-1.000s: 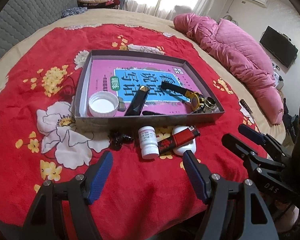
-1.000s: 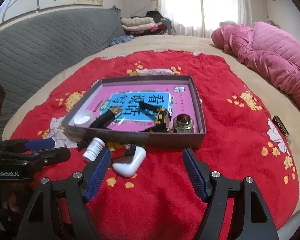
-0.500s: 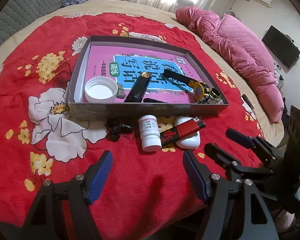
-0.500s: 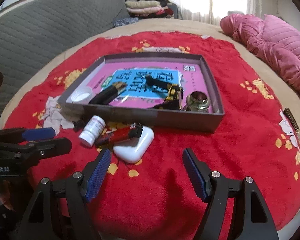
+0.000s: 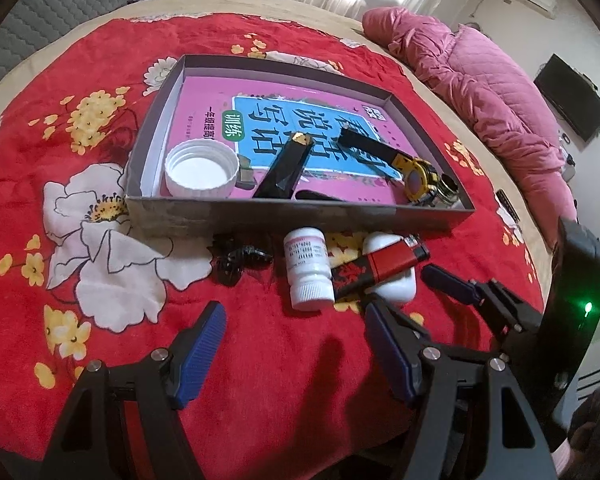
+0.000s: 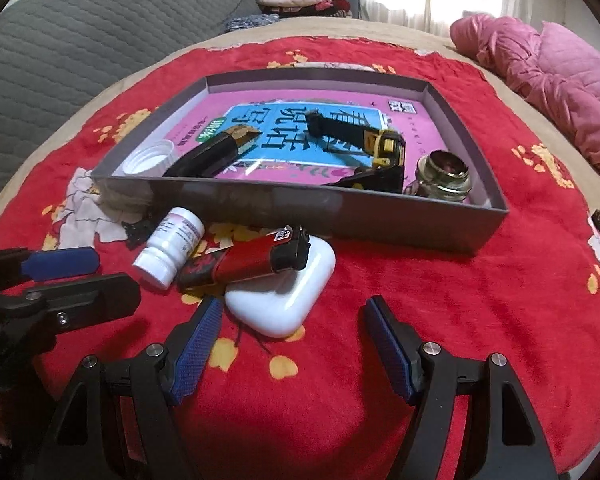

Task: Organize rigid objects
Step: 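Move the right gripper to the white earbud case while the left approaches the white pill bottle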

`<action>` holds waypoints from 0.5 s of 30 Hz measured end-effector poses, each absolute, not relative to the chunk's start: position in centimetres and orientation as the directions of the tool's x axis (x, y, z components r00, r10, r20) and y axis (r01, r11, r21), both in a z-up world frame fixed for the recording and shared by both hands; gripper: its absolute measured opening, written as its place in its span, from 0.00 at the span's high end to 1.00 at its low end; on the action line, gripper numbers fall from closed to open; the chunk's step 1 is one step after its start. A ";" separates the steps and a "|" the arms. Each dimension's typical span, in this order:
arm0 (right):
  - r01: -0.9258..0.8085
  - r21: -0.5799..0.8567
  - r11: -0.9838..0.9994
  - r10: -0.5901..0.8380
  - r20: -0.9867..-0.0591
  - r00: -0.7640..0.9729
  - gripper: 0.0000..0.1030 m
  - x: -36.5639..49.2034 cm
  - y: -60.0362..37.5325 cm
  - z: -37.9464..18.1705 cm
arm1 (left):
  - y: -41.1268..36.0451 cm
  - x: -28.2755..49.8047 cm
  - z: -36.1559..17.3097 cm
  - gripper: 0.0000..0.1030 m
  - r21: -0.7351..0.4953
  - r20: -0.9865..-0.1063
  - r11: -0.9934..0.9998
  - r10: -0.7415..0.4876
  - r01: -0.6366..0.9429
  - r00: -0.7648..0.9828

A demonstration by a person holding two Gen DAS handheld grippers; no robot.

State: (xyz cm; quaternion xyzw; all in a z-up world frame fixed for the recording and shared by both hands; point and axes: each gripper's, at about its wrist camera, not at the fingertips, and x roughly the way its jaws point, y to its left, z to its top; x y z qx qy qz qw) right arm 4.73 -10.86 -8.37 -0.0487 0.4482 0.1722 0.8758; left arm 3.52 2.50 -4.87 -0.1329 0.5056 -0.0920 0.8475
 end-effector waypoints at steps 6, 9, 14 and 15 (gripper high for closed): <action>-0.329 0.066 0.942 0.251 -0.789 0.560 0.26 5.4 -10.6 -8.8 | 2.6 5.0 -5.4 0.30 -0.323 -0.837 0.946 -0.274 -0.024 0.474; -0.328 0.064 0.943 0.250 -0.785 0.566 0.26 5.5 -10.6 -8.9 | 2.3 5.5 -5.8 0.31 -0.317 -0.844 0.948 -0.267 -0.030 0.466; -0.325 0.059 0.944 0.245 -0.782 0.573 0.26 5.6 -10.6 -9.0 | 2.1 6.0 -6.4 0.37 -0.327 -0.848 0.944 -0.277 -0.034 0.452; -0.323 0.058 0.945 0.244 -0.782 0.574 0.26 5.6 -10.7 -9.0 | 2.0 6.1 -6.5 0.40 -0.325 -0.850 0.945 -0.275 -0.037 0.450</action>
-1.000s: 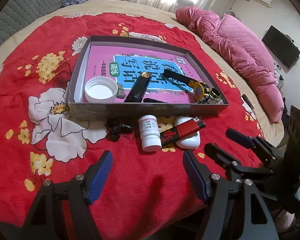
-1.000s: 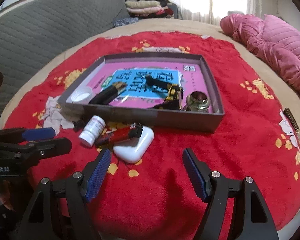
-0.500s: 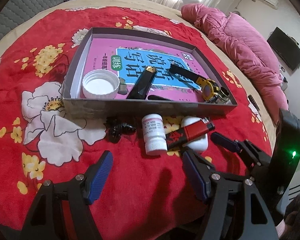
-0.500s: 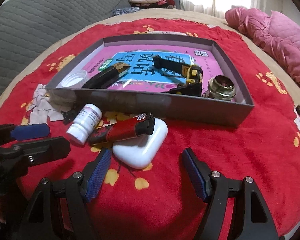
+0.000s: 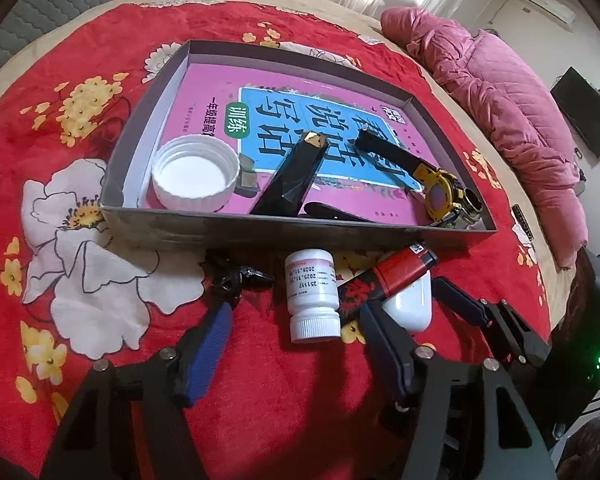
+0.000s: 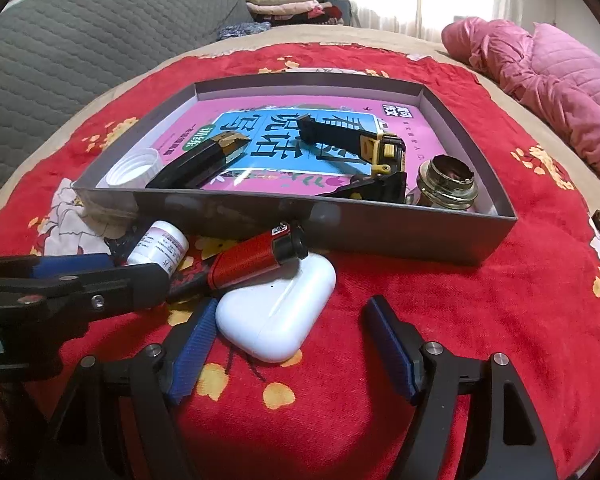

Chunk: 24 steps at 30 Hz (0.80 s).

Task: Organize rigid objects
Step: 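Move the right gripper to the white earbud case while the left approaches the white pill bottle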

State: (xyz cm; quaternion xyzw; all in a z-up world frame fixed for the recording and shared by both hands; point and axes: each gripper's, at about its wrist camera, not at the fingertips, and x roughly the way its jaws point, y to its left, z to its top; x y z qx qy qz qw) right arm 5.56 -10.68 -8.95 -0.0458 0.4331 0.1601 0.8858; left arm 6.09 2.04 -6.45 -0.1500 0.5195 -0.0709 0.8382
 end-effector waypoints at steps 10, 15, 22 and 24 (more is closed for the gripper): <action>-0.297 0.053 0.953 0.224 -0.784 0.579 0.25 5.5 -11.3 -8.9 | 2.0 6.4 -6.7 0.65 -0.337 -0.853 0.941 -0.288 -0.036 0.435; -0.280 0.029 0.960 0.194 -0.787 0.585 0.25 5.4 -11.9 -8.8 | 1.5 6.6 -6.8 0.70 -0.344 -0.853 0.939 -0.303 -0.020 0.424; -0.215 0.047 0.975 0.168 -0.791 0.589 0.25 5.5 -13.9 -8.5 | 1.7 7.1 -7.0 0.70 -0.361 -0.849 0.932 -0.316 -0.028 0.424; -0.189 0.049 0.981 0.154 -0.787 0.597 0.25 5.4 -14.5 -8.3 | 1.8 7.2 -7.0 0.70 -0.363 -0.848 0.931 -0.317 -0.029 0.424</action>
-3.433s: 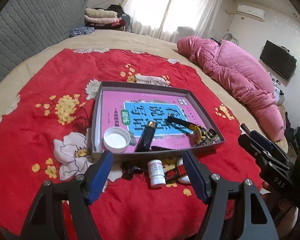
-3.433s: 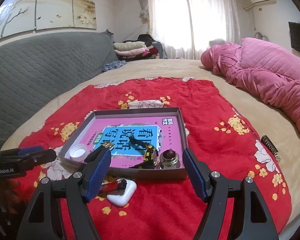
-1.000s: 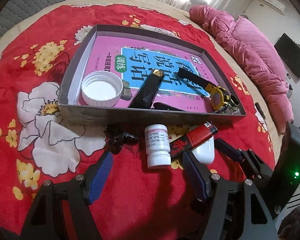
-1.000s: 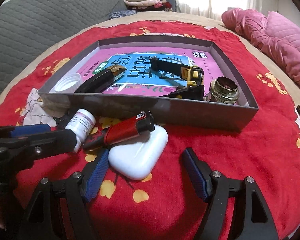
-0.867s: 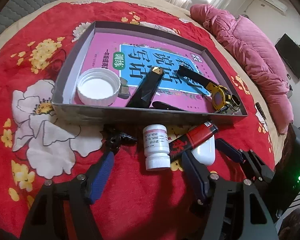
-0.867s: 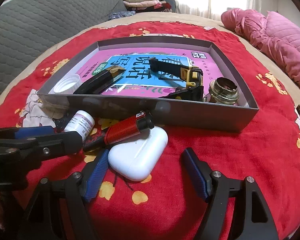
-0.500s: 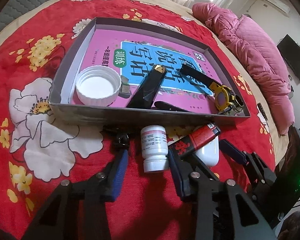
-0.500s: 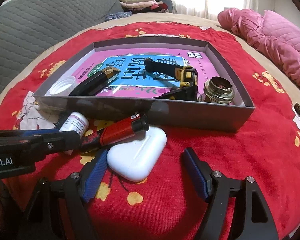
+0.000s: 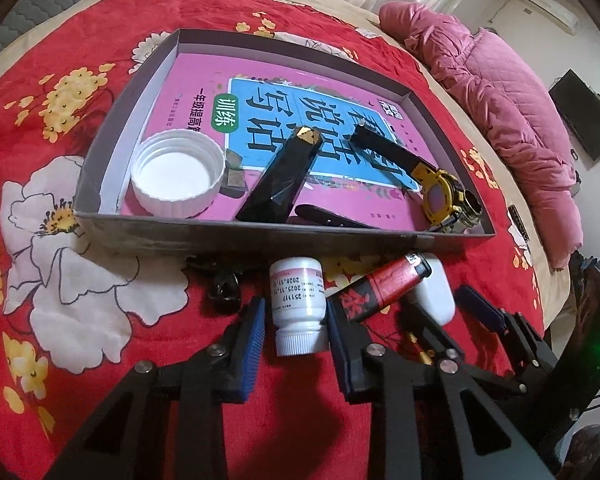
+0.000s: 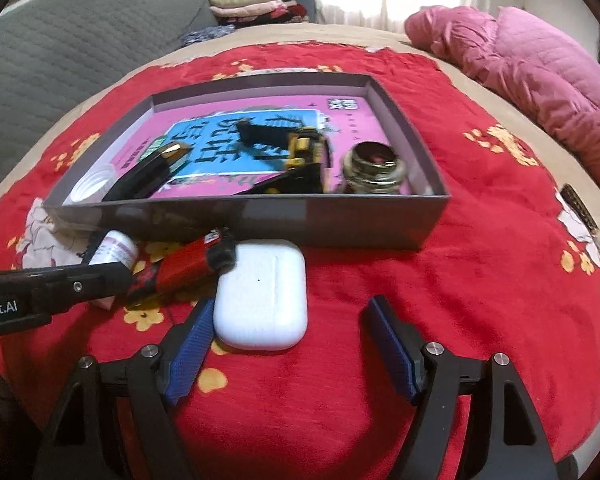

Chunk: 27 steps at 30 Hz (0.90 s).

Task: Organize rigid objects
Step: 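Move the right gripper to the white earbud case while the left approaches the white pill bottle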

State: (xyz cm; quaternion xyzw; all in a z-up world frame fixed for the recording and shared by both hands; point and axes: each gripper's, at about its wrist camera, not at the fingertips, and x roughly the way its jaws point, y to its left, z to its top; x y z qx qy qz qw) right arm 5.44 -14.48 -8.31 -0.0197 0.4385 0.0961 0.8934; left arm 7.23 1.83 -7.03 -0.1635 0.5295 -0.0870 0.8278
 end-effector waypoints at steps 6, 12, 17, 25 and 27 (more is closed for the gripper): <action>-0.165 0.089 0.982 0.171 -0.782 0.599 0.25 6.2 -15.1 -8.4 | 2.0 7.5 -7.3 0.70 -0.372 -0.844 0.928 -0.324 -0.031 0.428; -0.175 0.064 0.983 0.157 -0.790 0.593 0.25 6.8 -14.4 -9.1 | 2.0 7.7 -7.4 0.70 -0.375 -0.843 0.927 -0.326 -0.032 0.428; -0.181 0.052 0.982 0.151 -0.791 0.593 0.25 7.0 -14.2 -9.4 | 2.0 7.9 -7.5 0.70 -0.372 -0.843 0.928 -0.324 -0.031 0.430; -0.238 0.031 0.971 0.171 -0.784 0.597 0.32 7.0 -13.7 -9.4 | 1.8 8.0 -7.7 0.72 -0.369 -0.842 0.929 -0.320 -0.031 0.435; -0.274 0.008 0.962 0.178 -0.779 0.601 0.43 6.7 -13.2 -9.2 | 1.7 8.1 -7.8 0.72 -0.362 -0.842 0.932 -0.316 -0.024 0.438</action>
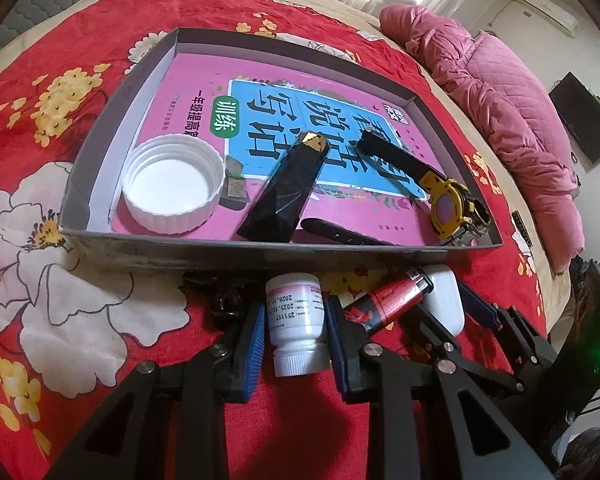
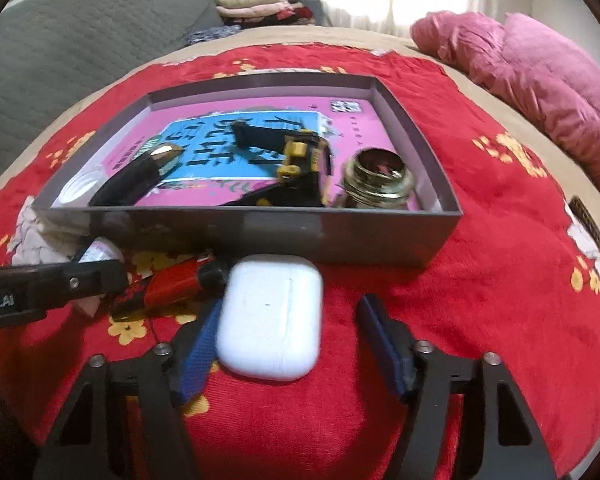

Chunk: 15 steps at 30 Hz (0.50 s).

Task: Organize rigid objects
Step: 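Move the right gripper to the white earbud case while the left approaches the white pill bottle, then close the right gripper on the earbud case while the left closes on the pill bottle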

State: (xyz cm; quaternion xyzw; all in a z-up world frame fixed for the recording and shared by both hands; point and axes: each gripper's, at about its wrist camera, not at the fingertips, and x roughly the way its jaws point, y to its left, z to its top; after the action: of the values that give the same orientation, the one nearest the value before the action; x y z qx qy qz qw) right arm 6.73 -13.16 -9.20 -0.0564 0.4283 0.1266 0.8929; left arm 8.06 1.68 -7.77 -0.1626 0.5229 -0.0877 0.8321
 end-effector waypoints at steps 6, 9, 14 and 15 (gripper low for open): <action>-0.302 0.044 0.952 0.222 -0.778 0.587 0.52 6.8 -13.2 -9.1 | 1.5 8.1 -7.7 0.72 -0.360 -0.839 0.933 -0.317 -0.014 0.442; -0.303 0.064 0.951 0.237 -0.779 0.580 0.53 6.8 -13.6 -9.0 | 1.5 8.0 -7.7 0.72 -0.361 -0.837 0.933 -0.319 -0.010 0.444; -0.307 0.078 0.948 0.250 -0.781 0.572 0.54 6.6 -14.0 -8.8 | 1.6 7.7 -7.6 0.73 -0.359 -0.836 0.933 -0.321 -0.002 0.446; -0.307 0.084 0.948 0.254 -0.782 0.570 0.55 6.6 -14.1 -8.7 | 1.5 7.6 -7.5 0.73 -0.359 -0.835 0.933 -0.321 0.001 0.446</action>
State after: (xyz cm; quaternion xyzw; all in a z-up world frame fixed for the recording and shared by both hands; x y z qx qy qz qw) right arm 6.56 -14.14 -8.71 -0.0306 0.4359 0.1583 0.8854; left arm 7.59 1.55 -7.55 -0.1550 0.5174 -0.0964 0.8360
